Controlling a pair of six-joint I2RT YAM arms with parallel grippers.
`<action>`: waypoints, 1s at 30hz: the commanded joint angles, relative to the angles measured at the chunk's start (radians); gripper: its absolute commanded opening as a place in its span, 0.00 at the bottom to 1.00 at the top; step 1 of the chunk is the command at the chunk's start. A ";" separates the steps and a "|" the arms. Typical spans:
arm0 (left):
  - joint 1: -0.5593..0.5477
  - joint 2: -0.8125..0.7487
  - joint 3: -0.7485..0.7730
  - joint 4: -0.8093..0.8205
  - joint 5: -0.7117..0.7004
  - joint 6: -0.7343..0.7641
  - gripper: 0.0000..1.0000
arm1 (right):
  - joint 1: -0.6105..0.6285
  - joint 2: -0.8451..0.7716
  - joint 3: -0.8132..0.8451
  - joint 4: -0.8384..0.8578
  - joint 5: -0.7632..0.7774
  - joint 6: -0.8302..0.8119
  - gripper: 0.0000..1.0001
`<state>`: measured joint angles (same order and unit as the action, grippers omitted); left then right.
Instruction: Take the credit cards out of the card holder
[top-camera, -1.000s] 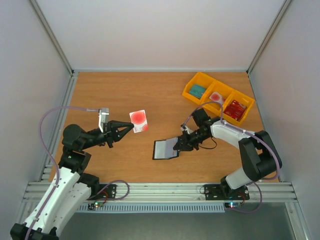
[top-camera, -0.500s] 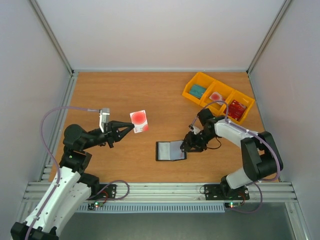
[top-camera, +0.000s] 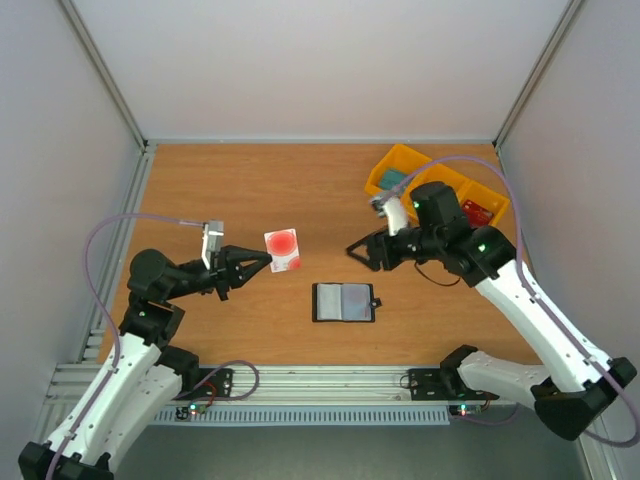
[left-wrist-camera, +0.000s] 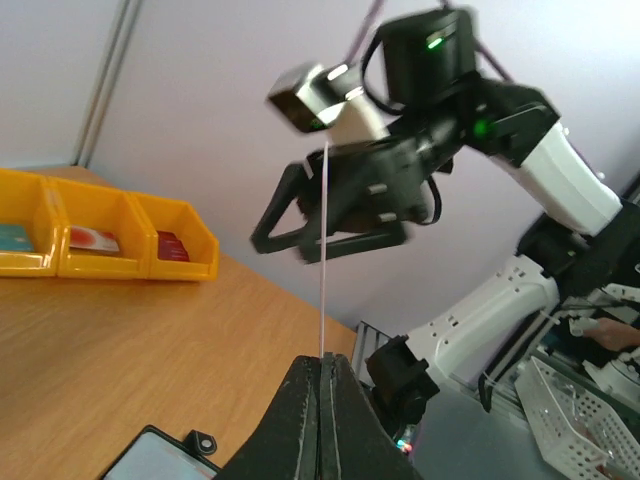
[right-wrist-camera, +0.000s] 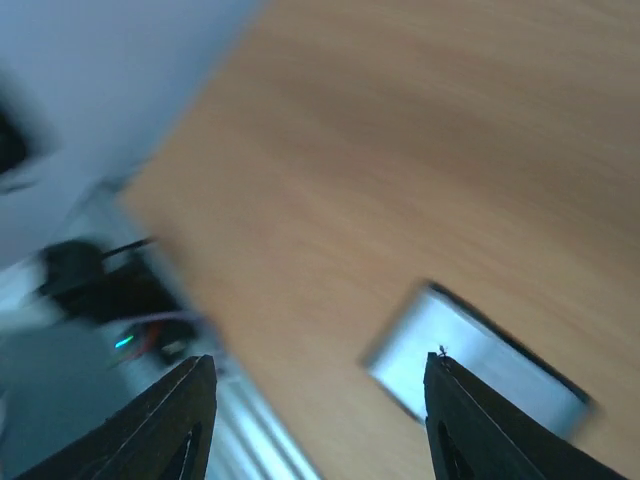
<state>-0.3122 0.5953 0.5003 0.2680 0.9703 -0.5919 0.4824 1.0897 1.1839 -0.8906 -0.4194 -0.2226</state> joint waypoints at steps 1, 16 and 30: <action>-0.022 -0.004 -0.008 0.065 0.061 0.058 0.00 | 0.231 0.014 0.086 0.160 -0.321 -0.159 0.59; -0.048 0.018 0.197 -0.912 0.042 1.077 0.00 | 0.507 0.205 0.484 -0.270 0.090 -0.542 0.61; -0.084 0.027 0.230 -0.998 0.018 1.221 0.00 | 0.607 0.428 0.613 -0.342 0.106 -0.643 0.58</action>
<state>-0.3889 0.6231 0.7052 -0.7280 0.9974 0.5709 1.0824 1.5303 1.7550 -1.1942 -0.2584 -0.8314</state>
